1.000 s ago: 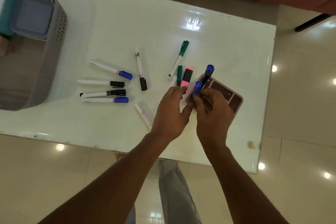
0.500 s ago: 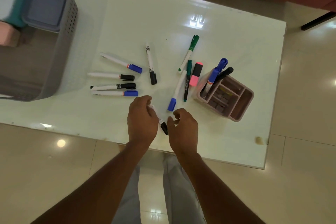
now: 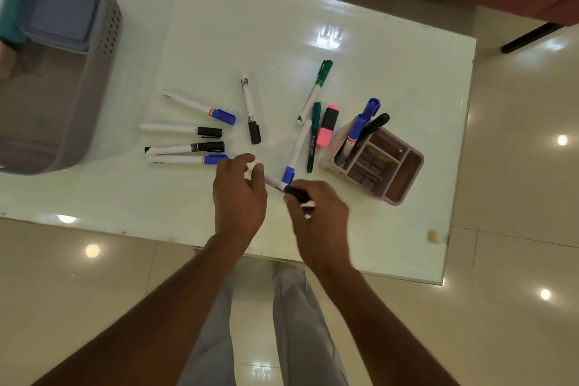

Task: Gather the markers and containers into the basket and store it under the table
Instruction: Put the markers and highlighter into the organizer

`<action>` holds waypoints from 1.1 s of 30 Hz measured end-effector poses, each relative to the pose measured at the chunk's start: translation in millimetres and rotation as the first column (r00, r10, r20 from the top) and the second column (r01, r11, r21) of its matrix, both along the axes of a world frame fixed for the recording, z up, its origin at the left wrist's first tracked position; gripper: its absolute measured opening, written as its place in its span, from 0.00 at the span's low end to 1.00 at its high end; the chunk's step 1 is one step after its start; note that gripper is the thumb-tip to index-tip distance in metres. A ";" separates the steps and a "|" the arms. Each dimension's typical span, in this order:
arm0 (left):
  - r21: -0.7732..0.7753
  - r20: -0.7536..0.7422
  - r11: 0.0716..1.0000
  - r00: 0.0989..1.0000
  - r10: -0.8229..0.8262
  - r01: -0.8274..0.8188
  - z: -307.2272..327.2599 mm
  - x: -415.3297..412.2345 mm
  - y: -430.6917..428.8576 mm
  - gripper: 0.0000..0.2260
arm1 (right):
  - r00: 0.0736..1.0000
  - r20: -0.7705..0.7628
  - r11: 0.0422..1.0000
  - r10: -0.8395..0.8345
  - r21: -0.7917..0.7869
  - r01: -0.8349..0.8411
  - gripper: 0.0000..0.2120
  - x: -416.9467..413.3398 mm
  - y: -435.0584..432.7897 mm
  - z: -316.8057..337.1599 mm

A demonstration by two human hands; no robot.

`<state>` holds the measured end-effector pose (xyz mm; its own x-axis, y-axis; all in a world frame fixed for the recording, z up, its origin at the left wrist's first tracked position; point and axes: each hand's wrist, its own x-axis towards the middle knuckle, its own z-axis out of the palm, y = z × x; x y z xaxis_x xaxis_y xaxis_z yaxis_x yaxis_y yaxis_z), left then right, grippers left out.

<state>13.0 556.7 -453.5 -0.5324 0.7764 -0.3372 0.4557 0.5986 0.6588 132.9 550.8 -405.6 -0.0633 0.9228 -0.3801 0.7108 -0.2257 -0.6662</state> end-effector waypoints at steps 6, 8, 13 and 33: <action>0.268 0.338 0.963 0.933 -0.123 0.030 36.2 45.9 14.7 0.07 | 0.953 -0.237 0.909 -0.188 0.325 0.261 0.10 51.1 50.3 82.0; 0.291 0.364 0.954 0.914 -0.178 0.070 42.1 63.7 25.0 0.07 | 0.955 -0.214 0.861 -0.204 0.426 0.279 0.12 65.6 64.8 94.7; 0.297 0.217 0.949 0.961 -0.173 0.104 37.3 83.8 49.8 0.10 | 0.985 -0.087 0.857 -0.148 0.486 0.172 0.13 77.2 82.5 84.8; 0.097 0.523 0.995 0.849 -0.073 0.026 42.8 90.0 90.2 0.18 | 0.990 -0.077 0.975 -0.121 0.177 0.133 0.14 62.3 61.9 9.4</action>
<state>103.0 646.8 -410.8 -0.2543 0.8347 -0.4885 0.0553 0.5169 0.8543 195.2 612.6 -396.1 0.0401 0.9781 -0.2043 0.6378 -0.1825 -0.7483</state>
